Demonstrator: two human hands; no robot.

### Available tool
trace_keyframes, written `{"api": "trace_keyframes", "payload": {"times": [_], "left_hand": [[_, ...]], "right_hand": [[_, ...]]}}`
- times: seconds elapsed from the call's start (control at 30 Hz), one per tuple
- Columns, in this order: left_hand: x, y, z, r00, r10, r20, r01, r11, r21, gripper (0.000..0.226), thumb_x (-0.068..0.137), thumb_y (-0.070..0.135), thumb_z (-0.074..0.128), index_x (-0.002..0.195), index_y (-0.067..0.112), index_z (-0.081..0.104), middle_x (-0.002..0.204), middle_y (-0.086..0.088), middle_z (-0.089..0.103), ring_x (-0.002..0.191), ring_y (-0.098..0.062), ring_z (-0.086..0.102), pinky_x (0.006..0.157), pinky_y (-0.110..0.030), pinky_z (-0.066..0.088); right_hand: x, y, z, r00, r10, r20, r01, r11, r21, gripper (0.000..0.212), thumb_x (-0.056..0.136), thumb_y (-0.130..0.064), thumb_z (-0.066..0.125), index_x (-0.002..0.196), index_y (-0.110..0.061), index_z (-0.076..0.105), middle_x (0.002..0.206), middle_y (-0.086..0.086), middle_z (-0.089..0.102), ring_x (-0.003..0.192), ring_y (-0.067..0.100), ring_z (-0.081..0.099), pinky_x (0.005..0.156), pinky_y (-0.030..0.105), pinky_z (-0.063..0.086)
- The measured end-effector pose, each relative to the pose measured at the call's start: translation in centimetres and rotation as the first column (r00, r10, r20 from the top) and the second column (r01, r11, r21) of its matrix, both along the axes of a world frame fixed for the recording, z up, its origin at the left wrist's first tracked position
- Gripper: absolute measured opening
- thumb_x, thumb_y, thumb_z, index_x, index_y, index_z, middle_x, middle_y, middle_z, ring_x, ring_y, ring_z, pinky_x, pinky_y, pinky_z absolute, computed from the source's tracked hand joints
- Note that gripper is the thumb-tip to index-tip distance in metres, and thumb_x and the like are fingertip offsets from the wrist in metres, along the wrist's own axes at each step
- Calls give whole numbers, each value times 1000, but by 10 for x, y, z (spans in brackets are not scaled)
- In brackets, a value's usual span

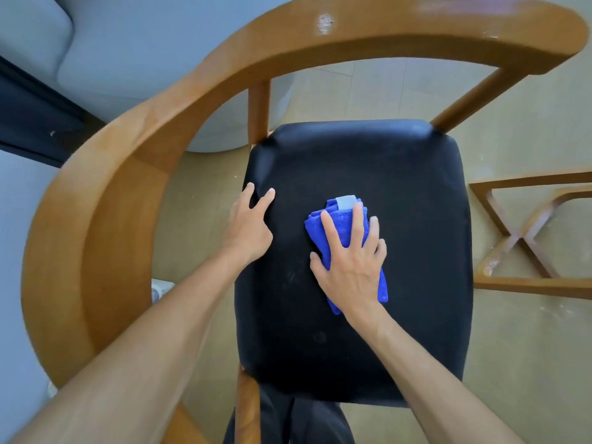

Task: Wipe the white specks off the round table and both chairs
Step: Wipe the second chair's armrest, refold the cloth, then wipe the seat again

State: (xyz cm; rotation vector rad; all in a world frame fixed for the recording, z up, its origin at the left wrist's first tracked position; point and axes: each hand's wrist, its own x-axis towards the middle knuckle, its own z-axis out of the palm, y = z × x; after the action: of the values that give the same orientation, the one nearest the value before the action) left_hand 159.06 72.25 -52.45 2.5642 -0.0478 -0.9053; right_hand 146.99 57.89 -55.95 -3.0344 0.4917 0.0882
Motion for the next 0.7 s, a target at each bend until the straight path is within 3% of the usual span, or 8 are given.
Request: {"api": "trace_keyframes", "payload": {"times": [0.07, 0.17, 0.33, 0.43, 0.5, 0.6, 0.7], "left_hand": [[-1, -1, 1, 1000, 9, 4, -9, 1000, 5, 73, 89, -3, 37, 149, 36, 24, 161, 9, 0, 146, -18, 9, 111, -34, 26], [-1, -2, 2, 1000, 0, 0, 0, 1000, 16, 74, 88, -4, 37, 150, 35, 23, 161, 8, -1, 146, -19, 8, 111, -34, 26], [2, 2, 2, 999, -44, -19, 44, 999, 13, 78, 85, -5, 37, 150, 36, 21, 161, 8, -3, 147, -20, 6, 110, -35, 28], [1, 0, 2, 999, -42, -15, 42, 999, 25, 81, 83, -7, 37, 150, 36, 20, 161, 7, -4, 146, -20, 6, 107, -34, 30], [0, -2, 2, 999, -50, -9, 50, 998, 42, 82, 82, -6, 37, 150, 35, 20, 161, 6, -4, 145, -21, 6, 108, -35, 29], [-1, -3, 3, 999, -52, -5, 52, 998, 44, 82, 82, -7, 37, 150, 35, 20, 161, 4, -3, 145, -21, 7, 110, -34, 26], [-1, -4, 5, 999, -36, -17, 37, 999, 40, 83, 82, -7, 35, 150, 37, 20, 160, 9, -5, 146, -19, 6, 107, -33, 29]], "right_hand": [[0, 7, 0, 996, -91, -18, 91, 996, -2, 61, 88, -52, 48, 145, -31, 42, 155, 24, 27, 128, 49, 40, 88, 54, 41], [7, 11, -3, 985, -157, 65, 155, 987, 33, 51, 90, -42, 55, 139, -31, 50, 149, 24, 38, 107, 43, 51, 71, 44, 41], [6, 9, -9, 982, -77, 172, 64, 995, 79, 50, 76, -11, 61, 125, -23, 64, 135, 24, 52, 85, 35, 52, 66, 39, 40], [9, 6, -6, 973, -40, 226, 16, 994, 107, 52, 70, -3, 58, 119, -20, 68, 130, 24, 56, 77, 32, 49, 65, 38, 40], [-3, 18, -2, 961, 56, 272, -102, 982, 156, 51, 70, -1, 53, 116, -18, 69, 128, 25, 56, 74, 31, 47, 63, 38, 40], [-53, 57, 3, 897, 374, 236, -431, 859, 276, 46, 78, -3, 44, 115, -20, 66, 129, 25, 57, 73, 31, 46, 62, 39, 37], [-99, 65, 1, 623, 761, 183, -771, 556, 311, 42, 89, -9, 37, 120, -25, 60, 132, 22, 54, 77, 30, 49, 63, 37, 36]]}}
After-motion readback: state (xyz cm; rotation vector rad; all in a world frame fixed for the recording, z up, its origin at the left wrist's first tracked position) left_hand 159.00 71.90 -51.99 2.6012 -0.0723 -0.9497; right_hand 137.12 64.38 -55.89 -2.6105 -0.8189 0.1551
